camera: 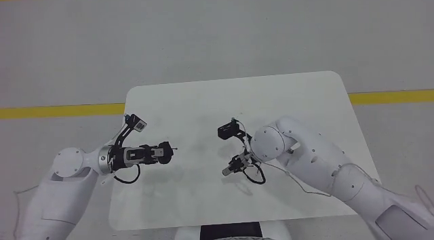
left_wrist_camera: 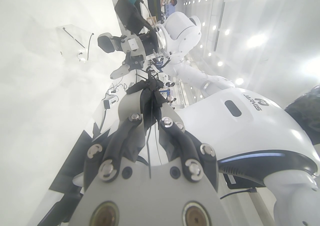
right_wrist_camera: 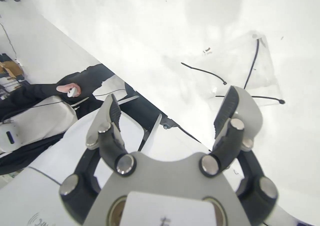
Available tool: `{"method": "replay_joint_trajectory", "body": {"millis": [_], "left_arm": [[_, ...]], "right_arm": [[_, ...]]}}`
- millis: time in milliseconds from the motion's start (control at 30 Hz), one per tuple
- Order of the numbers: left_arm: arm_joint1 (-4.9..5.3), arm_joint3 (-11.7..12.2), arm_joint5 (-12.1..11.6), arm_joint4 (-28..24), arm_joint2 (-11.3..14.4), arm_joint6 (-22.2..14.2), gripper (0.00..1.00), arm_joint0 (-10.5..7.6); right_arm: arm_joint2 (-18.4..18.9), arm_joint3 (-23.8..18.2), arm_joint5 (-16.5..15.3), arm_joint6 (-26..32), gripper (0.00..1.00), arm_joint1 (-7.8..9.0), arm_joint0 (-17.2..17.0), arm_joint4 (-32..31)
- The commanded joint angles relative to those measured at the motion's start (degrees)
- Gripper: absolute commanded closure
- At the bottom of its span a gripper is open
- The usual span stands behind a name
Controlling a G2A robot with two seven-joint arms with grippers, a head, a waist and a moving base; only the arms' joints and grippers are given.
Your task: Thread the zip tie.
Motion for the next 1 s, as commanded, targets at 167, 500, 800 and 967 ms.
{"method": "replay_joint_trajectory", "body": {"millis": [167,500,800,967], "left_arm": [[0.0,0.0,0.0,0.0,0.0,0.0,1.0,0.0],[0.0,0.0,0.0,0.0,0.0,0.0,1.0,0.0],[0.0,0.0,0.0,0.0,0.0,0.0,1.0,0.0],[0.0,0.0,0.0,0.0,0.0,0.0,1.0,0.0]], "right_arm": [[0.2,0.0,0.0,0.0,0.0,0.01,-0.1,0.0],[-7.6,2.9,0.7,0.0,0.0,-1.06,3.3,-9.3],[-7.9,2.8,0.4,-0.9,0.0,-1.39,3.3,-9.5],[-8.0,2.5,0.6,0.0,0.0,-1.15,2.8,-13.9]]}}
